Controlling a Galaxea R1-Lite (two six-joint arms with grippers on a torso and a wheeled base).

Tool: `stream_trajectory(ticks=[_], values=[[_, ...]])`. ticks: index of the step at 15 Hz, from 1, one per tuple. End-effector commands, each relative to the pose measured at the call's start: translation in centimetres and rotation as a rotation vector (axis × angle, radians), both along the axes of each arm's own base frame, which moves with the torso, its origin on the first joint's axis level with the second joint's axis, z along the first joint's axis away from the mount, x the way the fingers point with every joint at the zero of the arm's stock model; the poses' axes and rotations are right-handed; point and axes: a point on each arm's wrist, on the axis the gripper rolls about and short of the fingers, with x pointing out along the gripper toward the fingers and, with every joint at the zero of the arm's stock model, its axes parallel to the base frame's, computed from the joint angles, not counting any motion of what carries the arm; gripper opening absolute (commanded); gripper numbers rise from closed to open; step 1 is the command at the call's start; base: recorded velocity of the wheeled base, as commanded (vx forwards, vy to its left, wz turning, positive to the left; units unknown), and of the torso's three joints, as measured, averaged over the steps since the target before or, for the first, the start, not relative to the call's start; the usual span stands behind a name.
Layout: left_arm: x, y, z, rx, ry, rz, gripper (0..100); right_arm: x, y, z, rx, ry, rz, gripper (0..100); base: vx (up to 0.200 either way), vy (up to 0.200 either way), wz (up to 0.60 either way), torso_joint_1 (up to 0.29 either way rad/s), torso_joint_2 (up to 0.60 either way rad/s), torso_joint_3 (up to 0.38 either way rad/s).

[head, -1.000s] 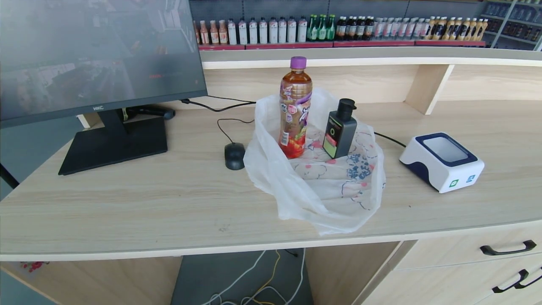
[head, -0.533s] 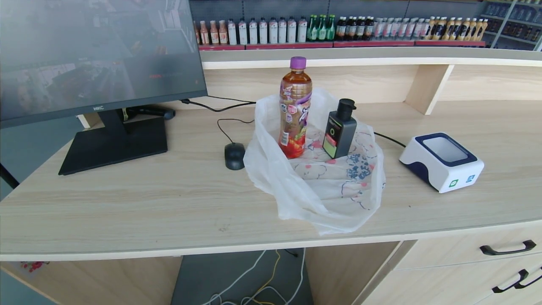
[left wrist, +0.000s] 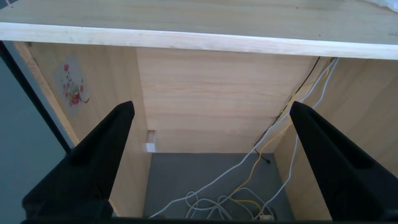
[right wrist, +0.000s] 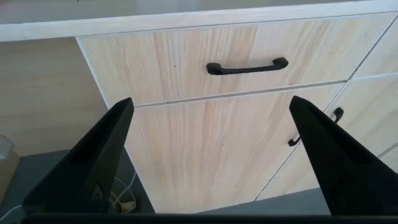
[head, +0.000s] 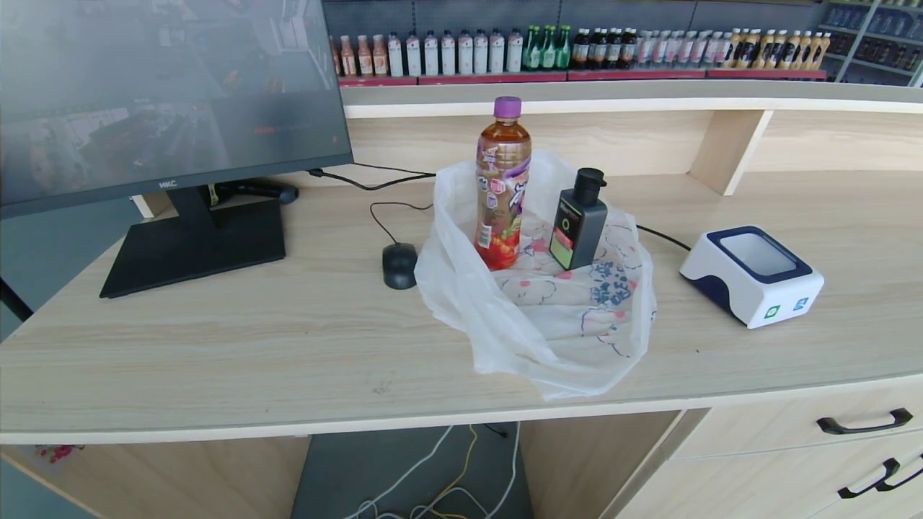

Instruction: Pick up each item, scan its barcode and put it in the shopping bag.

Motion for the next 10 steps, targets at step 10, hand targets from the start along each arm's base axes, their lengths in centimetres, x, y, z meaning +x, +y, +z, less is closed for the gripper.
stream_trajectory(ticks=[10], values=[[0.00, 0.00, 0.00, 0.001, -0.001, 0.000, 100, -0.22, 0.08, -0.91, 0.054, 0.018, 0.036, 100, -0.080, 0.000, 0.00, 0.005, 0.00, 0.000]])
